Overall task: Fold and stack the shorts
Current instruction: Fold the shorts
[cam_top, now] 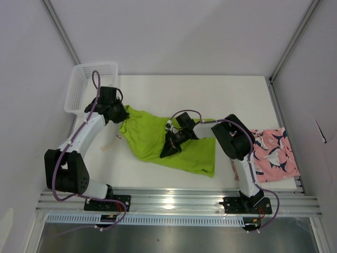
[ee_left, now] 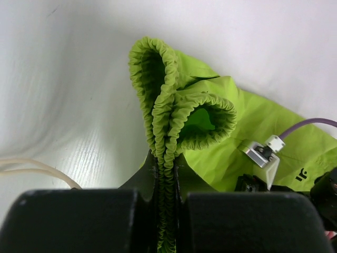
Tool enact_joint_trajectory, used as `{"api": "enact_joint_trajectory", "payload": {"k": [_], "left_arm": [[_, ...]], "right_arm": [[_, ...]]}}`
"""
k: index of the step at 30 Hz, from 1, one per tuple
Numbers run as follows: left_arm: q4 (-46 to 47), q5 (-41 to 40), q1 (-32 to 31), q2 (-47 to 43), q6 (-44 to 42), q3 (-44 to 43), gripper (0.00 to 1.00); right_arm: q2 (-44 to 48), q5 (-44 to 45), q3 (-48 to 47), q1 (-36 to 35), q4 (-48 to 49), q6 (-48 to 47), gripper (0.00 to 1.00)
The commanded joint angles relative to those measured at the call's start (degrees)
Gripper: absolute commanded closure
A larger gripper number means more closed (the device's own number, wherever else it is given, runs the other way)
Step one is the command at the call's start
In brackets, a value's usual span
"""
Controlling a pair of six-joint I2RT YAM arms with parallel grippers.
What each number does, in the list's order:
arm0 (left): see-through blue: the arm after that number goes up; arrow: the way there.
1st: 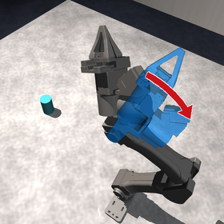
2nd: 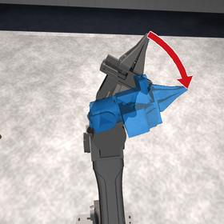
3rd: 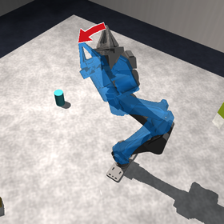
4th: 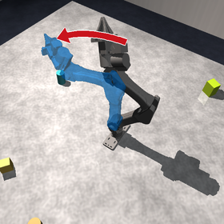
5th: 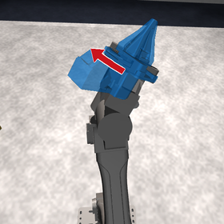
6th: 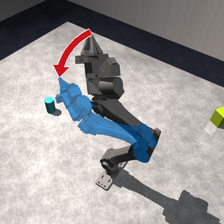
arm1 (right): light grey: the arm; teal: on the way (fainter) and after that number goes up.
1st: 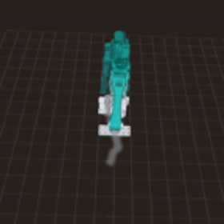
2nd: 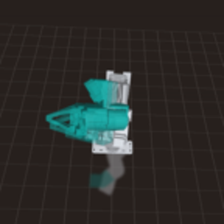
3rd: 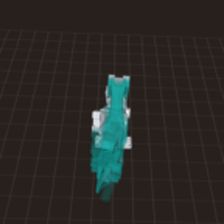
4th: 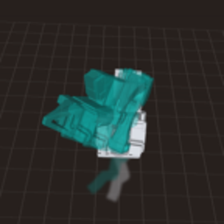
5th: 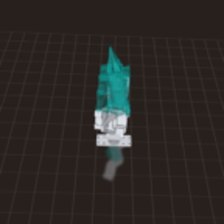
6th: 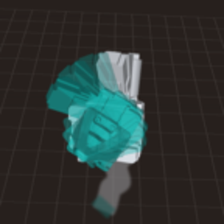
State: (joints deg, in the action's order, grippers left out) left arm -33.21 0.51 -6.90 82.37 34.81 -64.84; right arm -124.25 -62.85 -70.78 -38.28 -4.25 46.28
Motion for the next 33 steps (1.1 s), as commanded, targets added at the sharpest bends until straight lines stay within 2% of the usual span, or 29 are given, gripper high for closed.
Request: {"api": "enact_joint_trajectory", "payload": {"k": [1, 11, 14, 15, 22, 33], "left_arm": [[-1.6, -3.8, -3.2, -0.2, -1.8, -5.2, 1.0], [-9.9, -9.1, -11.0, -0.7, -2.6, -15.1, 1.0], [-11.3, -10.3, -15.0, -1.6, -2.6, -17.5, 1.0], [-12.6, -11.5, -16.1, -1.6, -2.5, -18.0, 1.0], [-15.7, -14.7, -24.2, -0.2, -1.9, -22.0, 1.0], [-19.3, -19.8, -26.3, 1.8, -4.2, -25.3, 1.0]], "right_arm": [[-1.9, -1.4, -1.8, -0.4, 2.0, 2.6, 1.0], [-6.4, 1.4, -4.4, -1.4, -0.4, 3.6, 1.0], [-5.9, 2.5, -2.3, -1.3, 3.6, 8.5, 1.0], [-5.9, 2.8, -1.8, -1.3, 7.6, 10.0, 1.0], [-8.1, 4.6, -3.9, -2.0, 9.3, 15.4, 1.0], [-14.1, 9.9, -17.9, -5.7, 1.7, 19.3, 1.0]]}}
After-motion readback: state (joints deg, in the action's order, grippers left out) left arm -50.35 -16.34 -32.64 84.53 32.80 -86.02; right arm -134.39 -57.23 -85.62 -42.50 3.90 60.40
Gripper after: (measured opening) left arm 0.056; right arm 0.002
